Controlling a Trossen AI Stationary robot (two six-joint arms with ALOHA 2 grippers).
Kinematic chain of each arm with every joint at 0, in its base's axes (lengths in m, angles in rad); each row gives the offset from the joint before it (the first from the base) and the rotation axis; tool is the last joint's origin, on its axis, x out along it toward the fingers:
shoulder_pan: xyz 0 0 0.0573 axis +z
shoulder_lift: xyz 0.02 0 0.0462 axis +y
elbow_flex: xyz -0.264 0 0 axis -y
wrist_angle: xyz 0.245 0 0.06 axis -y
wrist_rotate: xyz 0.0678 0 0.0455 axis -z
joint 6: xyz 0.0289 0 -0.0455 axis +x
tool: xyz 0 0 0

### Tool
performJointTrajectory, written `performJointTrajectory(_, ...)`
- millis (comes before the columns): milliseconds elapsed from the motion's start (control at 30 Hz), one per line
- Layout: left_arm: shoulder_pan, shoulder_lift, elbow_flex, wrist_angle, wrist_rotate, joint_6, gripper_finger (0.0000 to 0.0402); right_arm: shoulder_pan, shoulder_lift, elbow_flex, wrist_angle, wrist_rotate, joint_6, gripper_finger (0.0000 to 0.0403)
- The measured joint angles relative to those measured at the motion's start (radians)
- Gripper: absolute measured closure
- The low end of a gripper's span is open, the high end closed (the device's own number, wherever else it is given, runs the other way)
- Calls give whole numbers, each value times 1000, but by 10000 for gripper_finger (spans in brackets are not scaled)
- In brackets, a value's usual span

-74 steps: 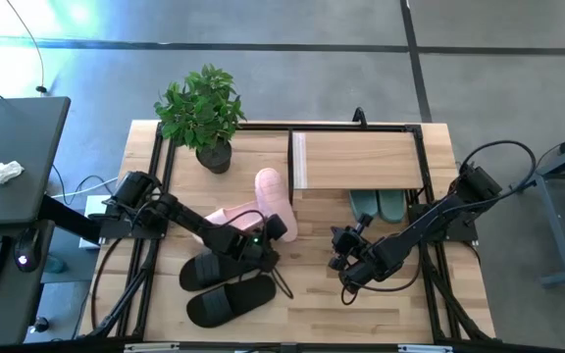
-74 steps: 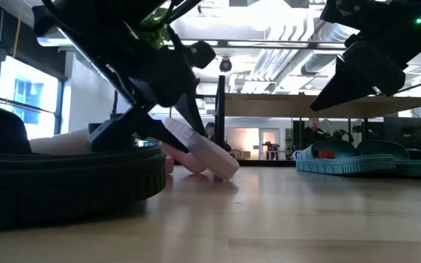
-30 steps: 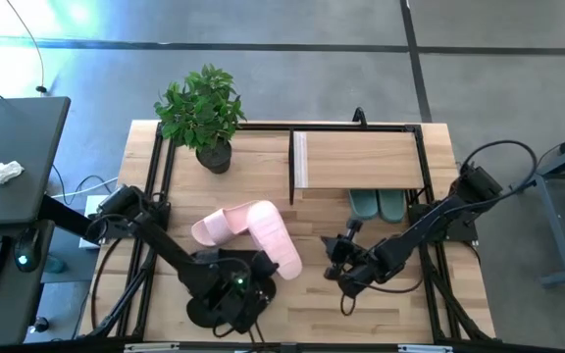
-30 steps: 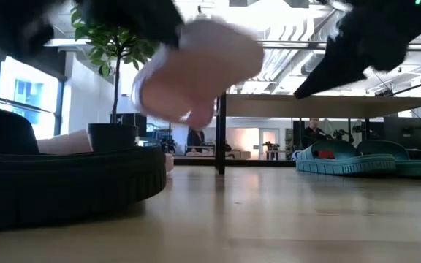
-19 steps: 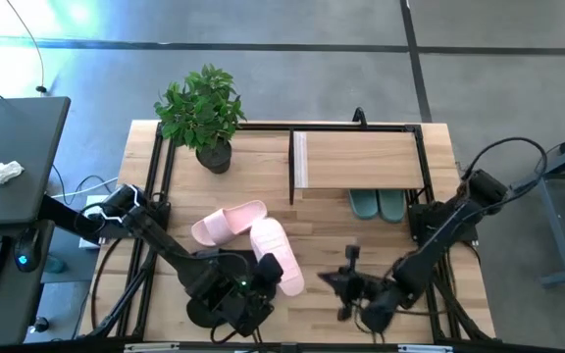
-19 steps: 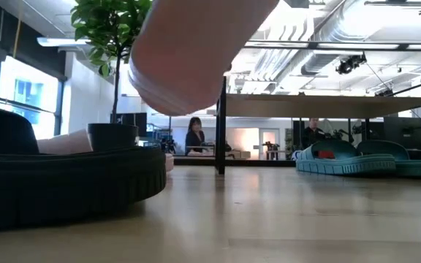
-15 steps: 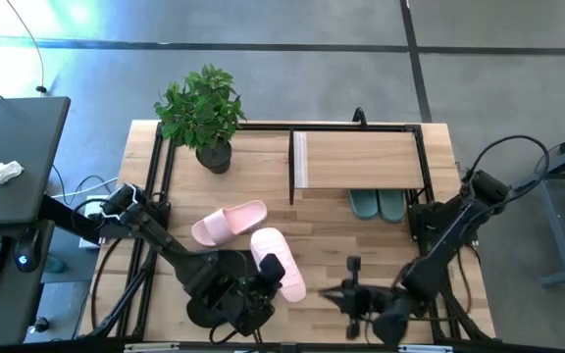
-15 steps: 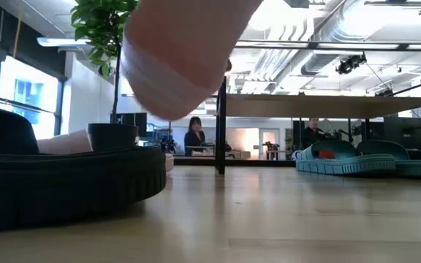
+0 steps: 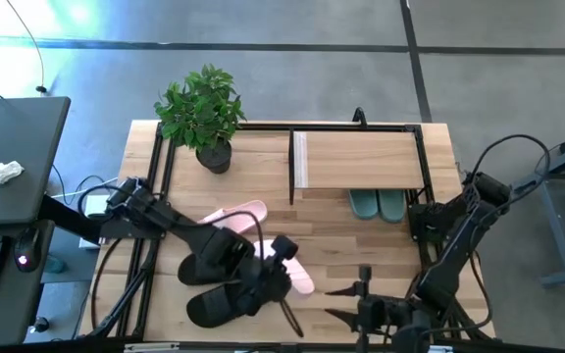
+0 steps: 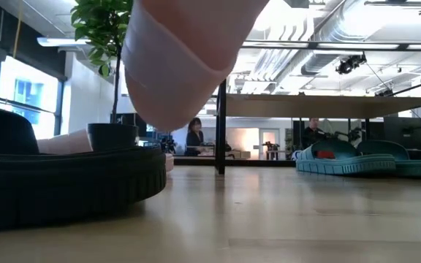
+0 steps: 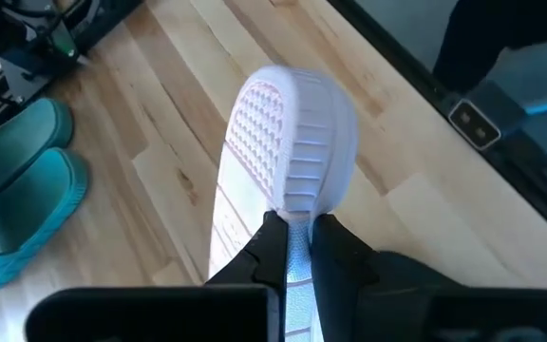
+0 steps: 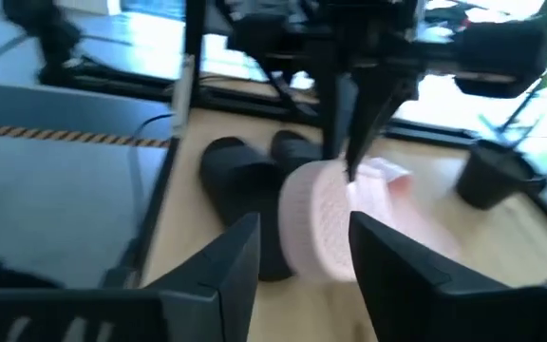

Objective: Pick and place slides into the shelf
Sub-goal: Put the right pink slide under the shelf

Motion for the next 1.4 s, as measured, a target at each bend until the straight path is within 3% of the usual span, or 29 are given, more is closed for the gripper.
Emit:
performJointTrajectory(267, 59, 0, 40, 7, 84, -56, 386, -65, 77, 0, 27, 53, -16, 247)
performJointTrajectory(800, 77, 0, 40, 38, 112, -77, 385, -119, 90, 0, -12, 75, 59, 250)
performJointTrajectory(933, 76, 0, 40, 40, 114, -75, 385, -120, 90, 0, -15, 77, 61, 276)
performJointTrajectory(1167, 75, 0, 39, 41, 137, -74, 385, -120, 90, 0, -27, 72, 62, 369)
performJointTrajectory(1400, 76, 0, 39, 26, 163, -45, 351, -120, 90, 0, -58, 79, 100, 374)
